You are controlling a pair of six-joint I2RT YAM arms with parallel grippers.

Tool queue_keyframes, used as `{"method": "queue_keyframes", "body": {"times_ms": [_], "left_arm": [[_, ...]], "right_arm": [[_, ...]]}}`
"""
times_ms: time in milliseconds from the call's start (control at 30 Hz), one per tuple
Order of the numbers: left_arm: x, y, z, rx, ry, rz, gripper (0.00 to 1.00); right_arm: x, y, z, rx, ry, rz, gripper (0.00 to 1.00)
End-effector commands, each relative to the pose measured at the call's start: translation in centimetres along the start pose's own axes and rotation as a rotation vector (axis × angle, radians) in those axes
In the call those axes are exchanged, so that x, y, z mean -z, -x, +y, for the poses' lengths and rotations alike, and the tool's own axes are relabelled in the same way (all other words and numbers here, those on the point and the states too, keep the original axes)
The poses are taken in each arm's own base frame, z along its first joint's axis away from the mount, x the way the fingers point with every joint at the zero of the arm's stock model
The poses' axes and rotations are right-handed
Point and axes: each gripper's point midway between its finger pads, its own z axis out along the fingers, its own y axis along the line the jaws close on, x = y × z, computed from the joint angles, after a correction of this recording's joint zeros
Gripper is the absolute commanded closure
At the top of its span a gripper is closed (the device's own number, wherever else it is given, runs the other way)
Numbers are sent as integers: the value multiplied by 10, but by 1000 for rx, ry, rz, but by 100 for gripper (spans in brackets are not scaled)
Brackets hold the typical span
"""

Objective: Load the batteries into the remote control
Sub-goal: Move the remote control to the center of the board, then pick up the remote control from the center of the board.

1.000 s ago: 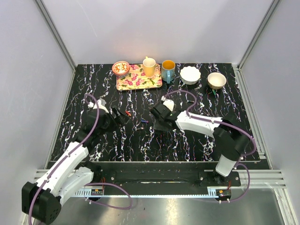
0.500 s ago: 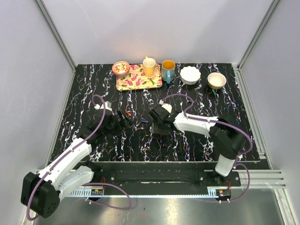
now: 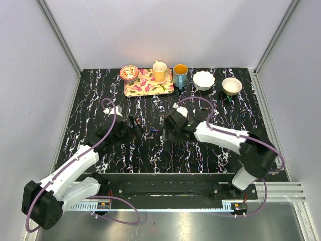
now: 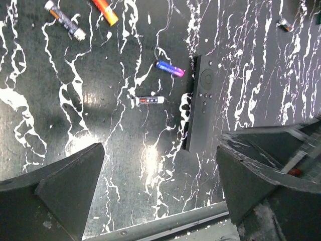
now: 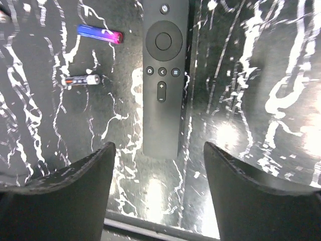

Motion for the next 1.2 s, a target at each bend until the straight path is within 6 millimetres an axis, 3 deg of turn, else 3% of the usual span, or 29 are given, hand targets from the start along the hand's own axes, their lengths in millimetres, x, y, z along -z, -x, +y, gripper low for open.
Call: {"method": "queue_keyframes", "body": {"times_ms": [0, 33, 100, 167, 200, 233, 267, 300, 367, 633, 1000, 1167], "left_arm": [[7, 30, -35, -66, -82, -87, 1], [-1, 28, -40, -81, -93, -64, 1], [-3, 31, -61, -125, -119, -49, 1], [-17, 12, -65, -182, -62, 22, 1], [-18, 21, -76, -200, -43, -11, 1], [-29, 9, -72, -229, 12, 29, 1], [-31, -3, -81, -265, 17, 45, 1], [-33, 4, -88, -268, 47, 5, 1], [-46, -14, -96, -285, 62, 14, 1], [-88, -49, -112, -357, 12, 133, 2], [-130, -55, -123, -439, 76, 181, 16], [-145, -58, -107, -472, 182, 207, 19]], "right_arm": [[57, 45, -13, 44, 1, -236, 17], [67, 45, -25, 36, -7, -274, 0], [77, 58, -46, 11, -57, -379, 0], [90, 60, -69, -12, -77, -457, 1], [95, 63, -72, -14, -63, -483, 0], [105, 61, -77, -8, -32, -508, 0], [109, 58, -77, 38, -9, -506, 0], [113, 58, -77, 42, 17, -521, 0], [122, 54, -84, 36, 40, -539, 0], [136, 42, -90, 76, 77, -514, 0], [128, 33, -92, 107, 70, -475, 0], [136, 33, -93, 91, 88, -486, 0]]}}
